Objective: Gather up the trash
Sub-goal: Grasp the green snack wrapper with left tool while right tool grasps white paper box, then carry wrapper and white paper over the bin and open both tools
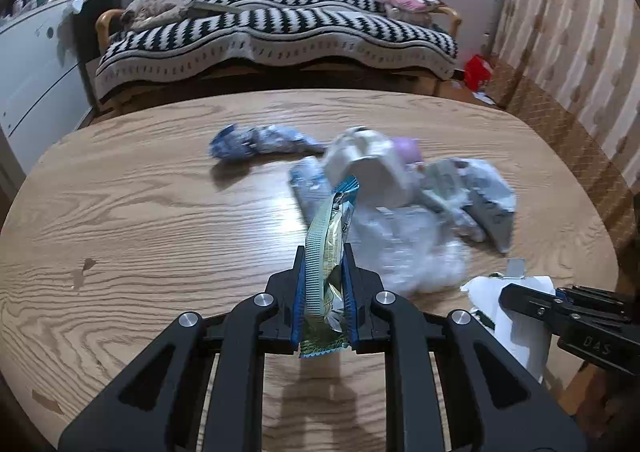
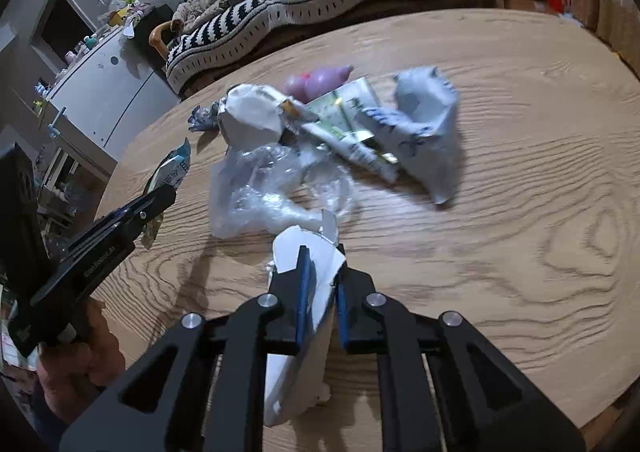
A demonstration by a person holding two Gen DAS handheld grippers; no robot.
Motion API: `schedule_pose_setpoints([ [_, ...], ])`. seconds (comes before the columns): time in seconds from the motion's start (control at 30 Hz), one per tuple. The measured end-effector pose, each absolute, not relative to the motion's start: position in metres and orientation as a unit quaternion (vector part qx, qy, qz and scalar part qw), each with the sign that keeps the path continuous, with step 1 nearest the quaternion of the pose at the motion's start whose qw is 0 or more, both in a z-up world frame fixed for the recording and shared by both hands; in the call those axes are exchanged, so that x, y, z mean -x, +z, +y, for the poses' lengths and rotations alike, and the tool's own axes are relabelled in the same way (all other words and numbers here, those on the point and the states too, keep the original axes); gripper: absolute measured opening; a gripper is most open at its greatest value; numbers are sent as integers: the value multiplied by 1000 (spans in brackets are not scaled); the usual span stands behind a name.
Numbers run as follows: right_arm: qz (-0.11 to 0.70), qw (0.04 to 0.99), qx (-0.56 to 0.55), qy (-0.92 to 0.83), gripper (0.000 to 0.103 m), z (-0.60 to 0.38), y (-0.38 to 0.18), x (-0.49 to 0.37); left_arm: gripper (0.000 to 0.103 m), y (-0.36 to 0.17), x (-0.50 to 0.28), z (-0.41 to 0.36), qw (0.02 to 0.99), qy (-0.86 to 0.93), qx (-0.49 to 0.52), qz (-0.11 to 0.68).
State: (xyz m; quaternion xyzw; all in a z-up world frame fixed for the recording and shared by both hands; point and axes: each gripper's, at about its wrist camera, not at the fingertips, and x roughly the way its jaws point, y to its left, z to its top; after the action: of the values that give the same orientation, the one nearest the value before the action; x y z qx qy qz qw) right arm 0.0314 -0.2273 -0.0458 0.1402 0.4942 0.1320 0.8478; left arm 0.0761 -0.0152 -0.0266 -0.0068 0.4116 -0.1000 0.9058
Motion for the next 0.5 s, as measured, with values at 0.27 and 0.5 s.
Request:
schedule_pose_setpoints([
  [0.27, 455, 877, -131, 87, 10, -291, -23, -7, 16, -11, -57, -77, 903, -152, -11, 401],
  [0.5, 426, 893, -144, 12, 10, -383, -14, 22, 16, -4, -37, -159, 892, -217, -44, 395],
])
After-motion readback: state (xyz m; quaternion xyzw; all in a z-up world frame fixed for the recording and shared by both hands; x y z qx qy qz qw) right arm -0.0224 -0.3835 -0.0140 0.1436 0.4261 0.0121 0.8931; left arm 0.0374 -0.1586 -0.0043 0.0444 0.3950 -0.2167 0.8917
